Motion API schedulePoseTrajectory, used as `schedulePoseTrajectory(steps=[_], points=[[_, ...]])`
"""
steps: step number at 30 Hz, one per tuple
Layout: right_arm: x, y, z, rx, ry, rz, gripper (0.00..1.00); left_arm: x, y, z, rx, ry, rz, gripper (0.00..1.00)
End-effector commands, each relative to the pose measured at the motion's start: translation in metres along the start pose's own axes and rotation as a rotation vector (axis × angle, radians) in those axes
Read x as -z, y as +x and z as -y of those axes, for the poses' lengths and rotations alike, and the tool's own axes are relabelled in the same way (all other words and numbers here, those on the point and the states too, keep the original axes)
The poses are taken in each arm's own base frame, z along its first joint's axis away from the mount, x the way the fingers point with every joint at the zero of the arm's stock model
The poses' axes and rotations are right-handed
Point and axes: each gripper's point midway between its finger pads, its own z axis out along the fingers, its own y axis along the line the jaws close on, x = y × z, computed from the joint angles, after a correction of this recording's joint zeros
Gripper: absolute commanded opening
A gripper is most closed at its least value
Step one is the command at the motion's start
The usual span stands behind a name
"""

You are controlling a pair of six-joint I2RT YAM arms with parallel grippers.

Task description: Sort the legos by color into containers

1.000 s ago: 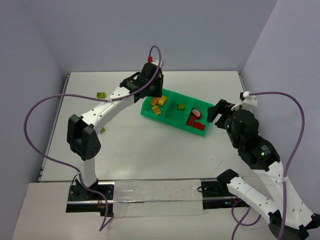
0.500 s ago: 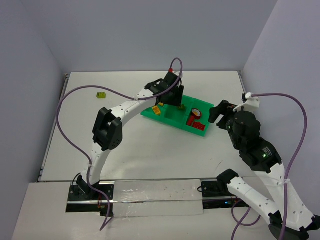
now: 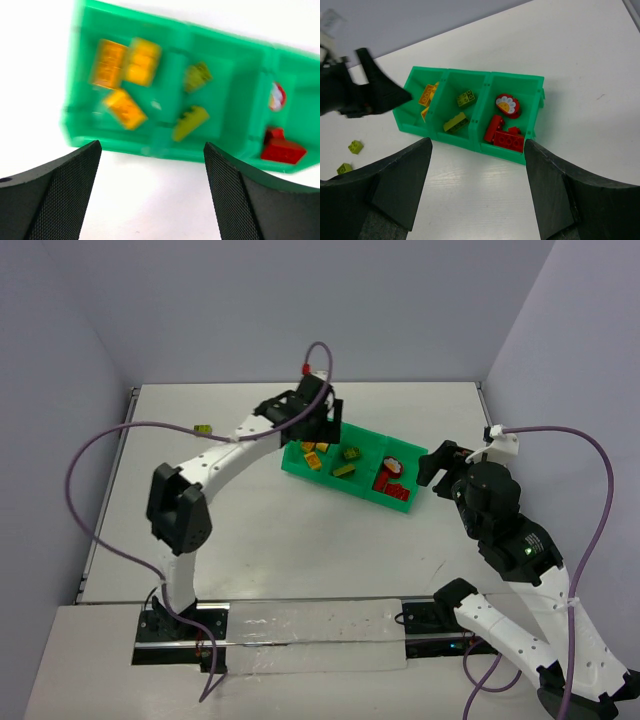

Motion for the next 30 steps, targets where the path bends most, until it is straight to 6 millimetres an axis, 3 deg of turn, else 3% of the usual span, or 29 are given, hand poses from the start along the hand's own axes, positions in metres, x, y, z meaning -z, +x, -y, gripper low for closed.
schedulePoseTrajectory(steps=[1, 2, 3, 5, 7, 11, 18, 20, 30], points=[[-0.001, -0.007, -0.002, -0.016, -0.003, 0.028, 0.82, 0.040, -0.034, -0.108, 0.217, -0.167, 0.113, 0.90], [-0.001, -0.007, -0.003, -0.014, -0.006, 0.028, 0.82, 0.042, -0.037, -0.144, 0.283, -0.219, 0.121, 0.91], [-0.002, -0.006, -0.003, -0.016, -0.009, 0.026, 0.82, 0.048, -0.038, -0.164, 0.333, -0.249, 0.131, 0.92], [-0.002, -0.006, -0.004, -0.015, -0.013, 0.026, 0.82, 0.046, -0.022, -0.202, 0.436, -0.313, 0.090, 0.93], [-0.002, -0.007, -0.004, -0.016, -0.012, 0.027, 0.82, 0.043, -0.006, -0.259, 0.567, -0.424, 0.047, 0.96], [0.000, -0.009, -0.002, -0.015, -0.008, 0.034, 0.82, 0.035, 0.009, -0.314, 0.620, -0.570, 0.006, 0.99], [0.003, -0.011, 0.002, -0.008, 0.010, 0.041, 0.82, -0.009, 0.012, -0.368, 0.561, -0.615, -0.061, 0.99], [0.002, -0.012, 0.003, -0.004, 0.015, 0.041, 0.82, -0.021, 0.020, -0.375, 0.584, -0.610, -0.099, 0.99], [-0.007, -0.013, -0.002, 0.019, 0.021, 0.031, 0.82, -0.067, 0.006, -0.389, 0.824, -0.540, -0.085, 0.99]])
